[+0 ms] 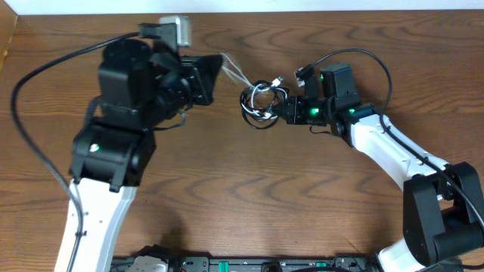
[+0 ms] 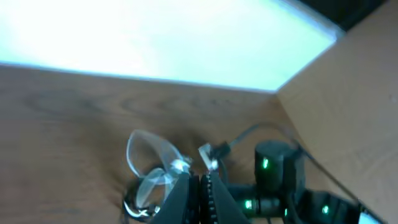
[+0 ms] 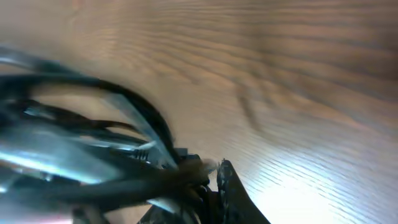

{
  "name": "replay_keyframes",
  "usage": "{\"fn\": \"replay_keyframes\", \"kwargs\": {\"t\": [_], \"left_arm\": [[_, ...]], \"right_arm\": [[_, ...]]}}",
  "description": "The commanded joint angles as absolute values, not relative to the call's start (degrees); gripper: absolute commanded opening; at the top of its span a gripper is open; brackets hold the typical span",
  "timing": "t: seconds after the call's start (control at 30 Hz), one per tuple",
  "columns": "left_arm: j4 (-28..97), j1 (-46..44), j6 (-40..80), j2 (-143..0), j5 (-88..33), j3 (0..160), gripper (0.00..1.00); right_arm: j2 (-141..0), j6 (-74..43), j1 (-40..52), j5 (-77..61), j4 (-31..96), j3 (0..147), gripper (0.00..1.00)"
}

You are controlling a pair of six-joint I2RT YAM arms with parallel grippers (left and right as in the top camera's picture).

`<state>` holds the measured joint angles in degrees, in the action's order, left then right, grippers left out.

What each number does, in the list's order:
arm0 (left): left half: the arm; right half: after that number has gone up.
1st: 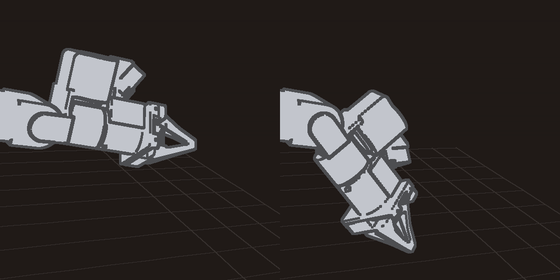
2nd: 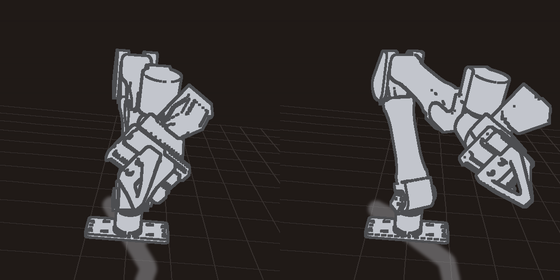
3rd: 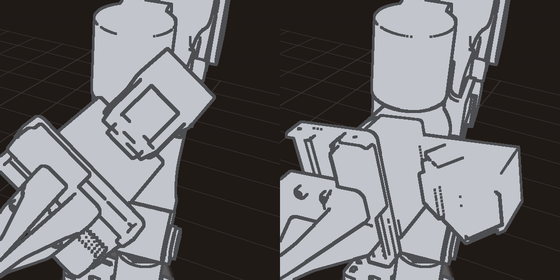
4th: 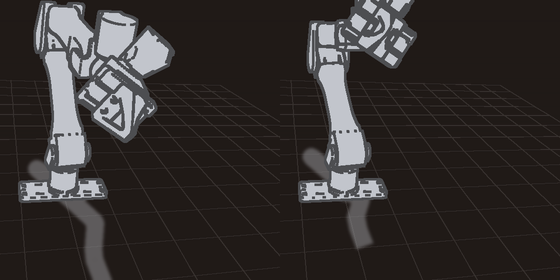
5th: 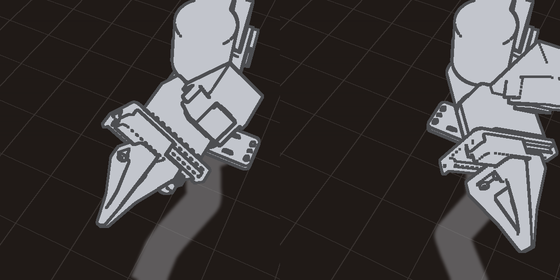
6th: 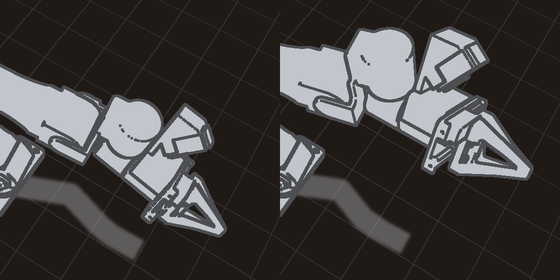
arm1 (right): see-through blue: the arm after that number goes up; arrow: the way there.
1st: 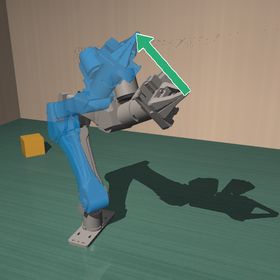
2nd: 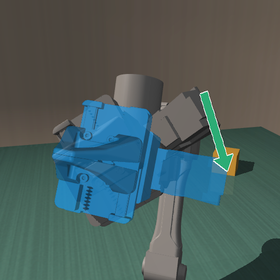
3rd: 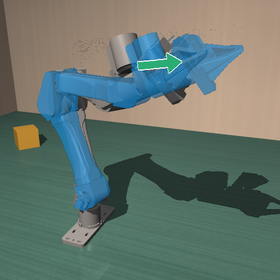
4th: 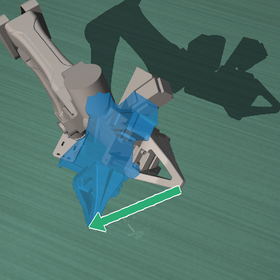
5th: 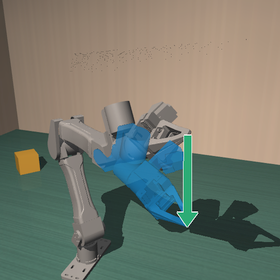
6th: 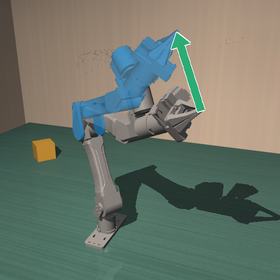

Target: Untangle cables

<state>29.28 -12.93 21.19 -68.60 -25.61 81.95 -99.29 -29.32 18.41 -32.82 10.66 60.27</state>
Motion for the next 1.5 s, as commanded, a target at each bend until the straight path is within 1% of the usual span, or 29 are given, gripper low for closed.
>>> {"fn": "replay_keyframes", "kwargs": {"t": [0.0,0.17,0.27,0.47,0.6,0.67,0.73,0.8,0.9,1.0,1.13,1.23,1.33,1.47], "left_arm": [[28.93,-9.54,21.32,-63.7,-26.52,83.02,0.07],[31.11,-5.06,21.3,-60.88,-26.5,83.02,0.08],[33.82,-3.53,21.3,-60.27,-26.5,83.0,0.08],[41.47,-4.58,20.67,-64.1,-26.63,82.3,0.08],[44.23,-7.35,14.11,-68.77,-29.19,82.3,0.08],[44.31,-9.19,11.7,-71.31,-31.44,82.3,0.13],[44.36,-11.4,10.87,-74.24,-31.77,82.3,0.23],[44.36,-13.41,10.17,-77.1,-31.81,82.3,0.28],[44.23,-16.6,8.12,-81.73,-33.12,82.3,0.32],[44.07,-18.87,4.45,-86.06,-35.46,82.3,0.38],[44.07,-20.36,4.05,-91.02,-35.62,82.3,0.46],[44.07,-20.99,3.81,-94.24,-37.1,82.3,0.48],[44.27,-21.08,1.23,-96.86,-42.5,82.3,0.48],[44.51,-21.1,-0.3,-98.76,-43.77,82.28,0.49]], "right_arm": [[-99.55,-34.87,16.58,-21.39,12.91,60.2,0.01],[-99.55,-36.4,14.63,-19.64,15.64,60.2,0.01],[-99.55,-34.39,13.67,-22.96,15.81,60.2,0.01],[-98.15,-25.78,13.58,-36.97,14.44,60.36,0.05],[-94.56,-24.05,13.5,-40.12,17.87,60.36,0.06],[-92.36,-22.39,13.47,-42.3,19.29,60.36,0.07],[-89.8,-21.91,13.47,-42.0,21.47,60.36,0.08],[-87.88,-21.78,13.43,-40.91,23.51,60.36,0.11],[-86.72,-21.85,13.3,-39.05,26.87,60.36,0.12],[-87.26,-22.24,13.15,-38.96,29.8,60.31,0.11],[-87.37,-22.22,13.17,-39.03,32.18,60.31,0.11],[-87.37,-22.22,13.15,-39.42,32.6,60.31,0.11],[-87.37,-22.24,13.1,-39.16,33.01,60.31,0.14],[-87.37,-23.79,13.1,-33.54,34.72,60.31,0.23]]}}
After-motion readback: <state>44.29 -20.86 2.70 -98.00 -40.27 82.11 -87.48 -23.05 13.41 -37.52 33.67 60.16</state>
